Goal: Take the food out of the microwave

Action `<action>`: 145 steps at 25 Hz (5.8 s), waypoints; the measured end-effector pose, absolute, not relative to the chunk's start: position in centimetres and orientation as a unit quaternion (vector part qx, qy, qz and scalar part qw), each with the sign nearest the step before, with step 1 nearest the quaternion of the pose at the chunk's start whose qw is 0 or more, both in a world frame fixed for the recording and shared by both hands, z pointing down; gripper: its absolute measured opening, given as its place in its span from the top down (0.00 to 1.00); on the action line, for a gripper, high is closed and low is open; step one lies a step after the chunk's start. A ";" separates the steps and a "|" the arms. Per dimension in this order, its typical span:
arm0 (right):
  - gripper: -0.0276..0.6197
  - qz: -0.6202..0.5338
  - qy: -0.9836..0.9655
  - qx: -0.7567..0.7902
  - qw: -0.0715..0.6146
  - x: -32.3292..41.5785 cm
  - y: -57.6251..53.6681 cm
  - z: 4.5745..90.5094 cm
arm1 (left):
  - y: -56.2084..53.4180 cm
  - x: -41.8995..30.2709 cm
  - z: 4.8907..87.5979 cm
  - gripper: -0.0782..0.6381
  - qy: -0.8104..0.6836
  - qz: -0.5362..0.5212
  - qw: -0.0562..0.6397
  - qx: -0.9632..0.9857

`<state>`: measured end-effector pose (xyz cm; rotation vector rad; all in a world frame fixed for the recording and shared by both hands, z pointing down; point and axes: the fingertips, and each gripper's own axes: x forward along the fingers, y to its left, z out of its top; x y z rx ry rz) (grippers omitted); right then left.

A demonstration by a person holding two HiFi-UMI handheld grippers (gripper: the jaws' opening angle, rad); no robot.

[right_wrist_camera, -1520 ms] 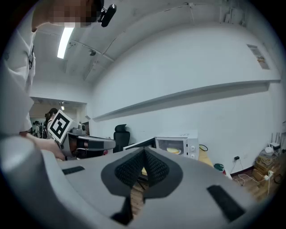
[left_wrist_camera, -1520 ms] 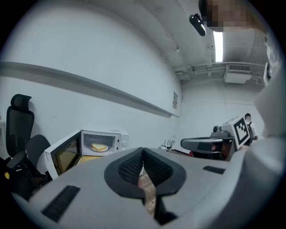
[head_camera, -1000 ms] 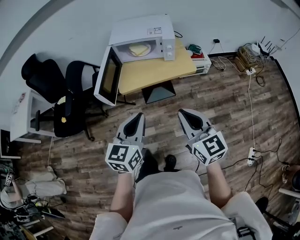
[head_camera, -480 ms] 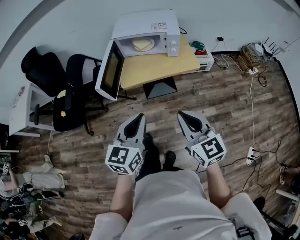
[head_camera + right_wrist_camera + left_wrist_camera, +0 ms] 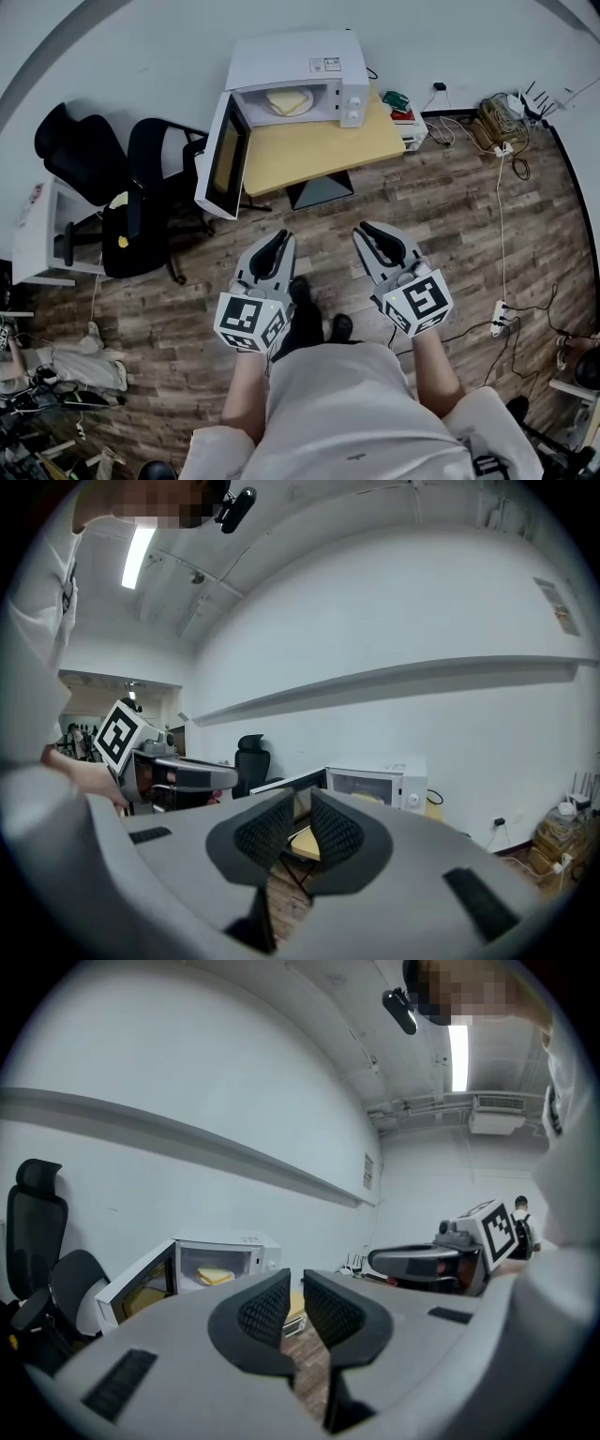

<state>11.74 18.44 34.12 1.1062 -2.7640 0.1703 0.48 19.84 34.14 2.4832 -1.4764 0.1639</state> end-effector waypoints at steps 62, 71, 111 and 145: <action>0.72 0.060 -0.925 0.334 0.172 1.1 -10.2 40.7 | -7.8 -7.4 39.5 0.74 -0.497 0.098 0.161 0.847; 0.71 0.058 -0.939 0.287 0.180 1.8 -14.0 42.5 | -10.9 -6.7 40.0 0.74 -0.542 0.095 0.167 0.818; 0.68 0.013 -0.924 0.268 0.272 -2.7 -22.1 53.6 | -18.2 -9.3 48.8 0.74 -0.543 0.099 0.212 0.807; 0.63 -0.229 -0.809 0.233 0.489 -5.6 -30.6 66.0 | -21.1 -11.4 53.6 0.74 -0.515 0.129 0.236 0.814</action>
